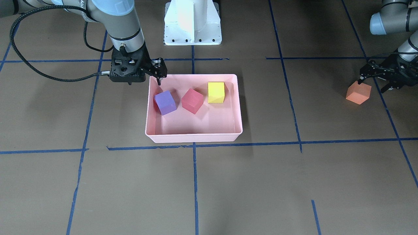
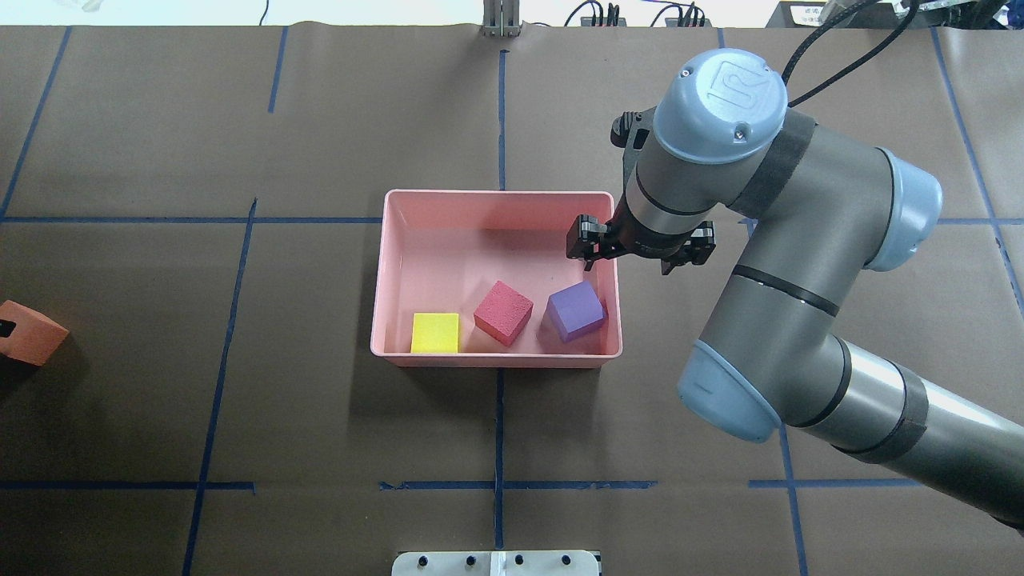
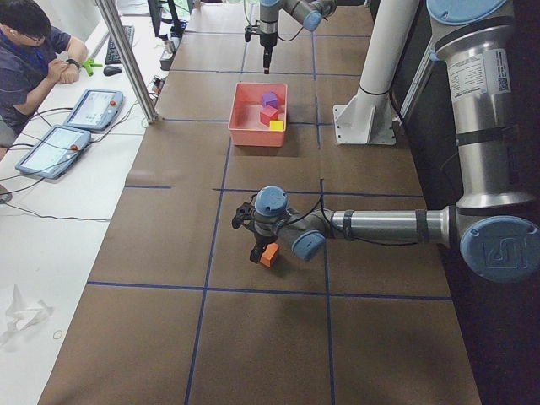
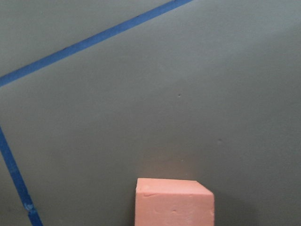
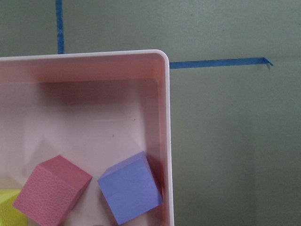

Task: Place blocks into pink bin with both arms
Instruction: 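Lower the left gripper onto the orange cube and grasp it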

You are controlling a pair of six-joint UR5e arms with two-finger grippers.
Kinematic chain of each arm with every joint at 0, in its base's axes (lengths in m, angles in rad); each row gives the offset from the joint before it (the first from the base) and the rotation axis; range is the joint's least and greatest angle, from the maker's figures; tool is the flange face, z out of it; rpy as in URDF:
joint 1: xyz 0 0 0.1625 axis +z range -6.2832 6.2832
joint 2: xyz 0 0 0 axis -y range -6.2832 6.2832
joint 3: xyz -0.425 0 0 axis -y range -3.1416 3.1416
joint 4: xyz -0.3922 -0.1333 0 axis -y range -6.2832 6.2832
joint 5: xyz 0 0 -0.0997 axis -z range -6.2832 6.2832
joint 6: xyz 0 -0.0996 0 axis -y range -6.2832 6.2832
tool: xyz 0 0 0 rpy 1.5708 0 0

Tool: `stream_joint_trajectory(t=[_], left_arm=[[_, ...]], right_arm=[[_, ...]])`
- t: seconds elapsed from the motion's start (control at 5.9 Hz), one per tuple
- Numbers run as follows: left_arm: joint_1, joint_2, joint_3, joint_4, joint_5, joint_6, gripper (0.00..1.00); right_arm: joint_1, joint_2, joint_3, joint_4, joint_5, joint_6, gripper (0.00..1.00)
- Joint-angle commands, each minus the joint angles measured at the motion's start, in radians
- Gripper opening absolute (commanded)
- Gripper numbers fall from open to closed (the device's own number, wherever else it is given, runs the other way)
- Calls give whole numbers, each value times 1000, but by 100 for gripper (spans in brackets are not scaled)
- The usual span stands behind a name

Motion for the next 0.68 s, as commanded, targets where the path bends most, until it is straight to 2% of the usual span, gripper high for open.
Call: stream_joint_trajectory(t=[0.0, 0.51], left_arm=[[9, -1, 4, -4, 0, -42, 100], [80, -30, 69, -2, 5, -52, 100]], right_arm=[[1, -2, 2, 0, -2, 0, 100], [0, -19, 11, 0, 0, 0, 100]])
